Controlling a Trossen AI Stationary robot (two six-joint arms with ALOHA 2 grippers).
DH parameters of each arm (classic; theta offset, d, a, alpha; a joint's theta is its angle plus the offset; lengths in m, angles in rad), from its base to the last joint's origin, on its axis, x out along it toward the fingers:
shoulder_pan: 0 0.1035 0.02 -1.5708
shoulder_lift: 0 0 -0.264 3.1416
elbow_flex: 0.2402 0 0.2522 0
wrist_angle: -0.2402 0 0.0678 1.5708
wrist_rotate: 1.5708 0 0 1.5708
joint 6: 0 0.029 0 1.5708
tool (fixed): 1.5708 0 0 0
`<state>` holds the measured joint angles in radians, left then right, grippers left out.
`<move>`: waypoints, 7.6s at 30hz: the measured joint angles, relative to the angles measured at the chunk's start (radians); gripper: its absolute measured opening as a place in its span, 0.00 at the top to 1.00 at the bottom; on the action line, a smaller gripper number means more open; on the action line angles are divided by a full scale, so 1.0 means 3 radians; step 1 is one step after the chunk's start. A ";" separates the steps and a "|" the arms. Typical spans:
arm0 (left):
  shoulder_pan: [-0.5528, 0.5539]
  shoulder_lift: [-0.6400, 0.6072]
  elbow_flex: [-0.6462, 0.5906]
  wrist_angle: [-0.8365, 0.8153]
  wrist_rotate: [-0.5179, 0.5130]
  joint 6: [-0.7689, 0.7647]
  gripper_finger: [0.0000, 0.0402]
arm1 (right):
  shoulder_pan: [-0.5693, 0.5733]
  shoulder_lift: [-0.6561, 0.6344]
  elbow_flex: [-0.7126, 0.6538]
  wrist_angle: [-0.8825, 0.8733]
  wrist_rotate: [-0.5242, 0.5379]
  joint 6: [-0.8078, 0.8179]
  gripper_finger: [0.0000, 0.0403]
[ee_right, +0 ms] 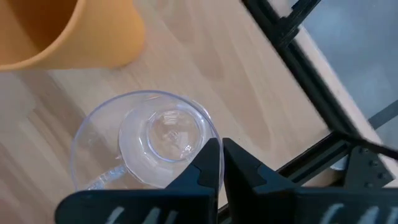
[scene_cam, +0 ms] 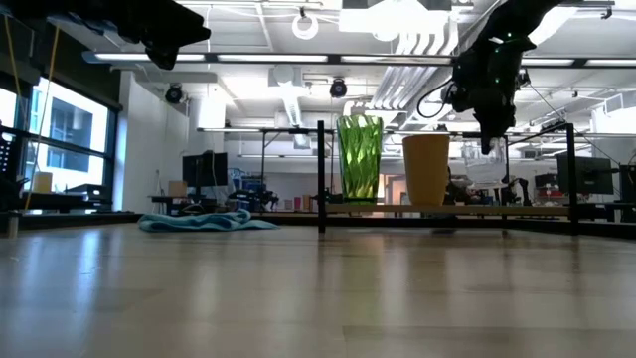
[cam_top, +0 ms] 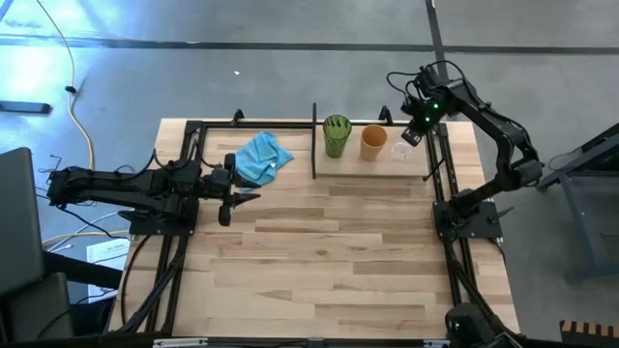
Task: Stack small to large cups/mugs on shelf
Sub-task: Put the transparent mug on the shelf, then return to Home Position
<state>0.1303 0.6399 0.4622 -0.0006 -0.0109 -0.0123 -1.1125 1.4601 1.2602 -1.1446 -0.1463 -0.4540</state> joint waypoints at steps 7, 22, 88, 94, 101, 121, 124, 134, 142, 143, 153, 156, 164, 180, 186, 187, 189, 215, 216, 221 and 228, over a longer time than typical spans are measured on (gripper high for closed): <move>0.0000 -0.0001 0.0000 0.0079 0.0000 -0.0001 0.73 | -0.0072 -0.0001 0.0000 0.0097 -0.0017 -0.0148 1.00; 0.0001 -0.0001 0.0000 0.0174 0.0000 -0.0066 0.73 | -0.0131 0.0149 -0.0005 0.0094 -0.0104 -0.0297 1.00; 0.0001 -0.0001 0.0000 0.0191 0.0001 -0.0066 0.73 | -0.0129 0.0212 -0.0149 0.0380 -0.0100 -0.0225 1.00; 0.0000 -0.0001 -0.0001 0.0191 0.0000 -0.0065 0.73 | -0.0130 0.0212 -0.0151 0.0379 -0.0082 -0.0232 1.00; 0.0001 -0.0001 0.0000 0.0191 0.0000 -0.0066 0.73 | -0.0129 0.0212 -0.0151 0.0380 -0.0075 -0.0233 1.00; 0.0001 -0.0001 -0.0001 0.0187 0.0000 -0.0071 0.73 | -0.0129 0.0217 -0.0151 0.0365 -0.0071 -0.0171 1.00; 0.0001 -0.0001 -0.0001 0.0185 0.0000 -0.0071 0.73 | -0.0129 0.0217 -0.0151 0.0365 -0.0071 -0.0150 1.00; 0.0001 -0.0001 -0.0001 0.0173 0.0000 -0.0071 0.73 | -0.0124 0.0219 -0.0151 0.0341 -0.0094 -0.0134 0.96; 0.0000 -0.0001 0.0000 0.0173 0.0000 -0.0073 0.73 | -0.0124 0.0219 -0.0151 0.0337 -0.0095 -0.0121 0.90; 0.0000 -0.0001 -0.0001 0.0172 0.0000 -0.0073 0.73 | -0.0124 0.0219 -0.0151 0.0336 -0.0095 -0.0121 0.90; 0.0001 -0.0001 0.0000 0.0172 0.0000 -0.0071 0.73 | -0.0124 0.0220 -0.0151 0.0342 -0.0095 -0.0121 0.90; 0.0001 -0.0001 0.0000 0.0172 0.0000 -0.0071 0.73 | -0.0124 0.0220 -0.0151 0.0342 -0.0095 -0.0122 0.90; 0.0001 -0.0001 -0.0001 0.0172 0.0000 -0.0070 0.73 | -0.0125 0.0220 -0.0151 0.0334 -0.0039 -0.0139 0.85; 0.0001 -0.0001 -0.0001 0.0170 0.0000 -0.0064 0.73 | -0.0124 0.0183 -0.0148 0.0293 -0.0054 -0.0141 0.84; 0.0001 -0.0001 -0.0001 0.0174 0.0000 -0.0064 0.73 | -0.0124 -0.0011 -0.0146 0.0292 -0.0078 -0.0144 0.84; 0.0001 -0.0001 0.0000 0.0177 0.0000 -0.0064 0.73 | -0.0124 -0.0052 -0.0146 0.0291 -0.0083 -0.0144 0.84; 0.0001 -0.0001 -0.0001 0.0182 0.0001 -0.0064 0.73 | -0.0113 -0.0138 -0.0146 0.0283 -0.0100 -0.0136 0.84; 0.0001 -0.0001 -0.0001 0.0186 0.0013 -0.0070 0.73 | 0.0672 -0.1794 -0.0145 0.0241 -0.0348 0.0569 0.84; 0.0001 -0.0001 -0.0001 0.0186 0.0013 -0.0073 0.73 | 0.0717 -0.1860 -0.0145 0.0241 -0.0390 0.0616 0.84; 0.0000 -0.0001 -0.0001 0.0198 0.0014 -0.0077 0.73 | 0.0955 -0.2163 -0.0145 0.0263 -0.0552 0.0786 0.84; 0.0001 -0.0001 -0.0001 0.0239 0.0085 -0.0128 0.73 | 0.1311 -0.2478 -0.0162 0.0452 -0.0819 0.0994 0.84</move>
<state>0.1305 0.6395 0.4619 0.0711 0.0148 -0.0508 -0.7192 0.7166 1.2115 -1.0089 -0.3920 -0.1560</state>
